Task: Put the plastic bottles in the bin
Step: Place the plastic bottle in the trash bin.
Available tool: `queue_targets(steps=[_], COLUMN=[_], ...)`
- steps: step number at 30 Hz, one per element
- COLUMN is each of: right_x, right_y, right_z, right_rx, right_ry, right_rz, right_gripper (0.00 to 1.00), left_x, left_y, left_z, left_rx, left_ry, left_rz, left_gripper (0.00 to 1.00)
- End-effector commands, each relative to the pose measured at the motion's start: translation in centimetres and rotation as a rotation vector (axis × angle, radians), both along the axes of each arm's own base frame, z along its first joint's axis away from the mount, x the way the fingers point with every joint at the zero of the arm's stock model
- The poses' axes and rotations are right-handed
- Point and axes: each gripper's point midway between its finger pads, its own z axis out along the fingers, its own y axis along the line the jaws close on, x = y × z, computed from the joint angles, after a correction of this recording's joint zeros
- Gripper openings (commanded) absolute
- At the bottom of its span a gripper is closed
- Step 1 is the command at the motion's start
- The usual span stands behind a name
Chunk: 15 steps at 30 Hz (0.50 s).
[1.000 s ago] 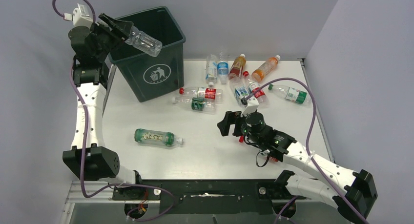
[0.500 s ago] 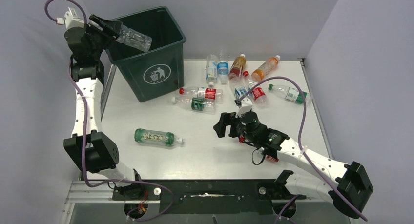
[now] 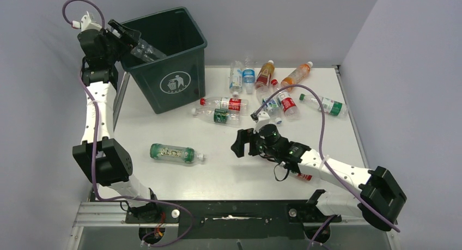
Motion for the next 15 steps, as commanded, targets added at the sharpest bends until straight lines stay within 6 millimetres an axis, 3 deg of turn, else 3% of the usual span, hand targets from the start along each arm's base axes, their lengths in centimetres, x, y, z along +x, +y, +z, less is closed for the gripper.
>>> queue_targets(steps=[1, 7, 15], right_x=[0.4, -0.2, -0.8], right_y=[3.2, 5.3, 7.2], right_z=[2.7, 2.9, 2.6], right_rx=[0.074, 0.072, 0.052], right_ry=[-0.059, -0.067, -0.068], right_rz=[0.086, 0.147, 0.205], right_gripper=[0.98, 0.98, 0.98], left_x=[-0.5, -1.1, -3.1], left_y=[0.1, 0.2, 0.5], left_z=[-0.1, -0.3, 2.4], left_rx=[0.051, 0.076, 0.098], left_ry=[0.045, 0.087, 0.051], left_rz=[-0.009, -0.01, 0.012], left_gripper=[0.79, 0.85, 0.87])
